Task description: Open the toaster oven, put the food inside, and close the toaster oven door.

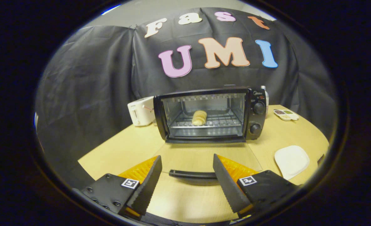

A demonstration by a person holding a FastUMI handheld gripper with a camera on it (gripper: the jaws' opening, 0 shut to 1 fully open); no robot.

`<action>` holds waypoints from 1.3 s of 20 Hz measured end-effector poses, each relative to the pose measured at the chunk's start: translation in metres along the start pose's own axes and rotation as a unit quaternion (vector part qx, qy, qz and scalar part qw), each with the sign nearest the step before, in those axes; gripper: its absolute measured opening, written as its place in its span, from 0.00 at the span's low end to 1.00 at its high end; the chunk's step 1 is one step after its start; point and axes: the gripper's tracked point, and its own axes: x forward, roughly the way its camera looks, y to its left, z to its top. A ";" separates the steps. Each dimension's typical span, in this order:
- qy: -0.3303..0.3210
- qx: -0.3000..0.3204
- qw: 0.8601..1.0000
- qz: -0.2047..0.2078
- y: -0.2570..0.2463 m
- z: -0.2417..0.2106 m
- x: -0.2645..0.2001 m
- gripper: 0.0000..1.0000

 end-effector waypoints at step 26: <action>0.010 -0.038 0.994 -0.104 -0.018 -0.028 0.039 1.00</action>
